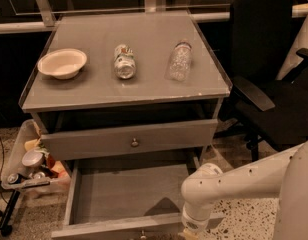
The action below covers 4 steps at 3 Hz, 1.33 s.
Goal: Close middle drawer
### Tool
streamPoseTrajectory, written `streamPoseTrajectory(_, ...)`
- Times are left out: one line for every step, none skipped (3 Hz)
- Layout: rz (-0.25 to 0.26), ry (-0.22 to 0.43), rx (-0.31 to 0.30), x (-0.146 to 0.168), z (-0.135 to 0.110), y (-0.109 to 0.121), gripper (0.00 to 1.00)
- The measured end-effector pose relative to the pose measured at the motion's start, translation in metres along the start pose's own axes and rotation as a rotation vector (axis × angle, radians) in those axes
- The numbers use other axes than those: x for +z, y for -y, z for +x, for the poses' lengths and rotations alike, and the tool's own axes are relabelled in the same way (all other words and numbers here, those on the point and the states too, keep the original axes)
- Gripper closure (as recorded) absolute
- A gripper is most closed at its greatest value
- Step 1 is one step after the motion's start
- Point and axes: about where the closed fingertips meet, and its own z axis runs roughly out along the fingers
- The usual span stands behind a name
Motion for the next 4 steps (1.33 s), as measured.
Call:
streamPoseTrajectory(0.000, 0.000, 0.000, 0.0000, 0.0000, 0.0000, 0.36)
streamPoseTrajectory(0.000, 0.000, 0.000, 0.0000, 0.0000, 0.0000, 0.12)
streamPoseTrajectory(0.000, 0.000, 0.000, 0.0000, 0.0000, 0.0000, 0.00)
streamPoseTrajectory(0.000, 0.000, 0.000, 0.0001, 0.0001, -0.0001, 0.00)
